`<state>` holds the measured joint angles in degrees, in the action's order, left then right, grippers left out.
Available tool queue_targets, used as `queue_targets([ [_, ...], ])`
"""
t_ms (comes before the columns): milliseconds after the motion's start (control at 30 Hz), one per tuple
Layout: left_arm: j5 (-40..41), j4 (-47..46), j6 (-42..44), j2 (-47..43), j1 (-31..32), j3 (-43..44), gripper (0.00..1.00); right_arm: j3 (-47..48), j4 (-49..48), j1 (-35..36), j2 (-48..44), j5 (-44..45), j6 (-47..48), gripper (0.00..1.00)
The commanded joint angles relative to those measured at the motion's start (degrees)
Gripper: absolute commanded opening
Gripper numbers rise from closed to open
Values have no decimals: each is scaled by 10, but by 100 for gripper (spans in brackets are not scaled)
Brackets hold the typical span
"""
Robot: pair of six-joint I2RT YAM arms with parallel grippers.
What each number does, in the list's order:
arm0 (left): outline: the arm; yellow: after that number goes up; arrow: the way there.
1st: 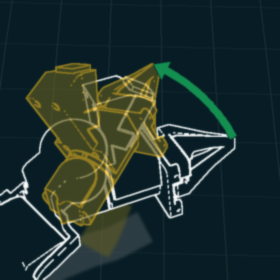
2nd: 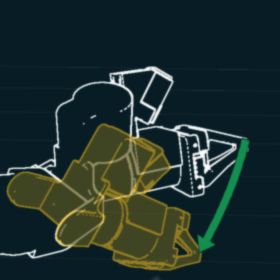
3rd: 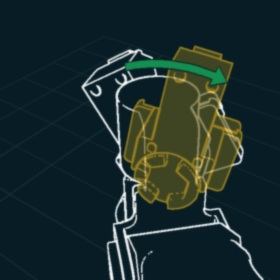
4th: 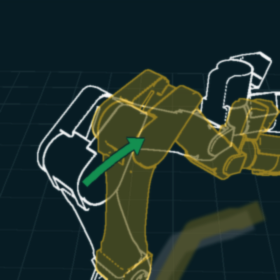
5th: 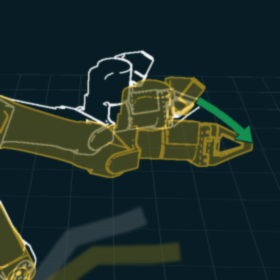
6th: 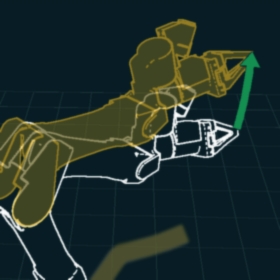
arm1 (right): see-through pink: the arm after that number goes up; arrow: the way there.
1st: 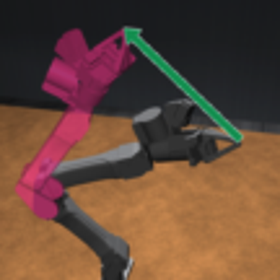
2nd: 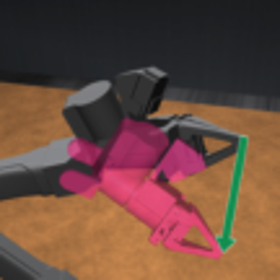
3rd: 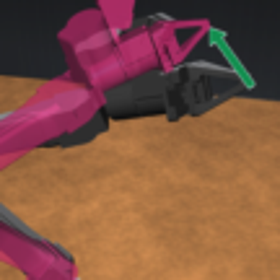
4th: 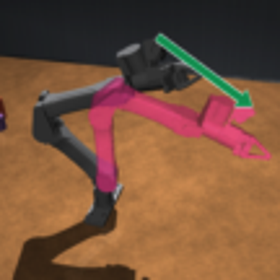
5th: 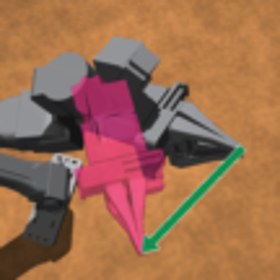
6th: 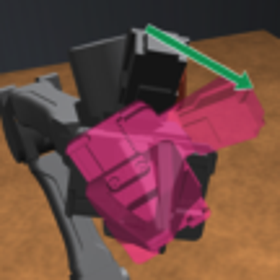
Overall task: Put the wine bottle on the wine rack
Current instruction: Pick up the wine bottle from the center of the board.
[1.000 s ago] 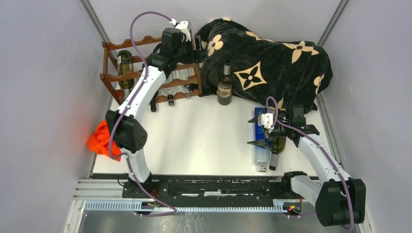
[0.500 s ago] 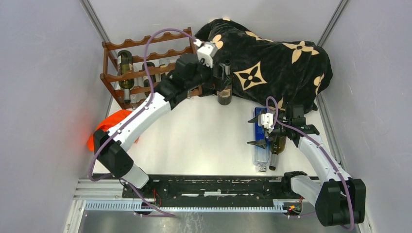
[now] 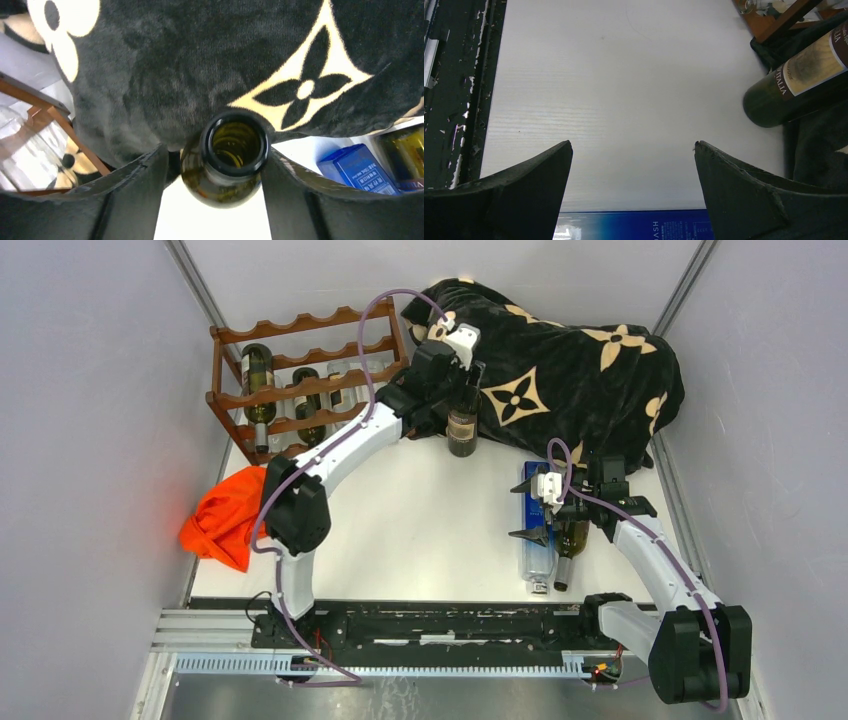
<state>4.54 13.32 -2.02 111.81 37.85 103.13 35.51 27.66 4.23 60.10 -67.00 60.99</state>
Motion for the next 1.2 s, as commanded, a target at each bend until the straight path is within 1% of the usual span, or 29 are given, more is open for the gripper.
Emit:
queue_targets([
  [0, -19, -28, -3, 26, 1, 69, 66, -1, -14, -2, 1, -9, 9, 98],
  [100, -32, -41, -23, 31, 0, 68, 52, -1, -15, -3, 1, -5, 10, 98],
  [200, -37, -46, -28, 29, 0, 63, 34, -2, -15, -3, 0, -7, 9, 98],
  [300, -43, -42, -30, 23, 0, 63, 6, -2, -15, -3, -1, -6, 9, 98],
  [333, -43, -41, -33, 16, 0, 60, 3, -2, -15, -3, -1, -7, 9, 98],
  [433, -43, -47, -56, -21, 0, 35, 2, -2, -15, -3, -6, -7, 10, 98],
  [500, -43, -46, -77, -60, -1, 13, 2, -3, -14, -2, -10, -11, 13, 98],
  [567, -59, -42, -100, -110, -3, -26, 2, -5, -11, -3, -16, -15, 20, 98],
  [700, -62, -89, -159, -237, -8, -163, 2, -5, -8, -1, -26, -20, 31, 98],
  [833, -58, -111, -230, -362, -14, -291, 2, 27, 11, 8, -20, -28, 22, 98],
  [933, -39, -153, -305, -459, -13, -397, 2, 63, 1, 34, -4, -10, -31, 98],
  [967, -26, -168, -331, -483, -14, -430, 2, 78, -7, 51, 3, 8, -63, 98],
  [1033, -15, -191, -370, -523, -14, -485, 2, 109, -20, 88, 17, 48, -116, 98],
  [1167, 32, -220, -431, -588, -14, -566, 2, 162, -29, 174, 50, 111, -190, 98],
])
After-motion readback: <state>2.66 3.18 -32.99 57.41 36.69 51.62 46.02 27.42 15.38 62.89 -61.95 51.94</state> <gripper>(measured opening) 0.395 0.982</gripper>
